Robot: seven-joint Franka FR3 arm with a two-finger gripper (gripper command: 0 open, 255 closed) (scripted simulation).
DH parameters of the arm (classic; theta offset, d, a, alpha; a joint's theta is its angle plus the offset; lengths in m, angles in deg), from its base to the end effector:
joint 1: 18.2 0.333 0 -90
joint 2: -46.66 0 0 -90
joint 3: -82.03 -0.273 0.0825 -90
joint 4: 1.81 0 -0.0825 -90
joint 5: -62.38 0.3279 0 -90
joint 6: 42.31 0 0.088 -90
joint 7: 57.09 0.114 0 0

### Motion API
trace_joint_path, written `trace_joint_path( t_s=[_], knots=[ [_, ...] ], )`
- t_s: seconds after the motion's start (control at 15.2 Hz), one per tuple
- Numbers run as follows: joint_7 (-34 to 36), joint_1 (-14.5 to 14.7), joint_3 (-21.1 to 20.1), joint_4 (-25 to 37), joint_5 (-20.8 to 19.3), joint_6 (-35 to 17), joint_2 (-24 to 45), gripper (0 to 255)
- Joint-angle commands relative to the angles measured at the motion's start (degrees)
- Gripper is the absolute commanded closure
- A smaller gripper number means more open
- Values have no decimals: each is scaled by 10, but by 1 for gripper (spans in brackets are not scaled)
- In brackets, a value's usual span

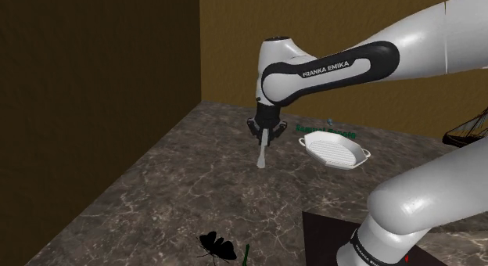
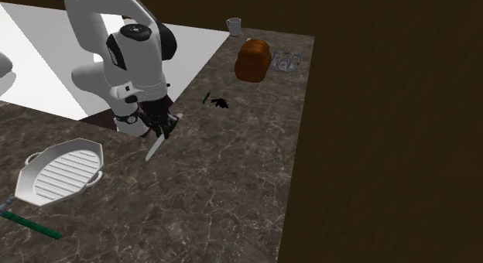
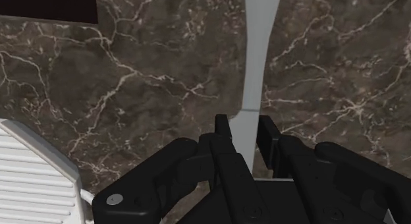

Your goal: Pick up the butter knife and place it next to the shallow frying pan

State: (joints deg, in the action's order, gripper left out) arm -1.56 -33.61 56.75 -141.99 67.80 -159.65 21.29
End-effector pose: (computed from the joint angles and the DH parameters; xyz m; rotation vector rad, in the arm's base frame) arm 0.3802 0.0746 0.4254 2.7709 -1.2998 0.0937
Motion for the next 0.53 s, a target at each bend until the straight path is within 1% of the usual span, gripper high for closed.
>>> trace_joint_path(
  t_s=[0.0, 0.46],
  knots=[
    [-31, -3, 24, -26, 2, 2, -29, 255],
    [-136, -32, 111, -93, -23, 4, -99, 255]
  ],
)
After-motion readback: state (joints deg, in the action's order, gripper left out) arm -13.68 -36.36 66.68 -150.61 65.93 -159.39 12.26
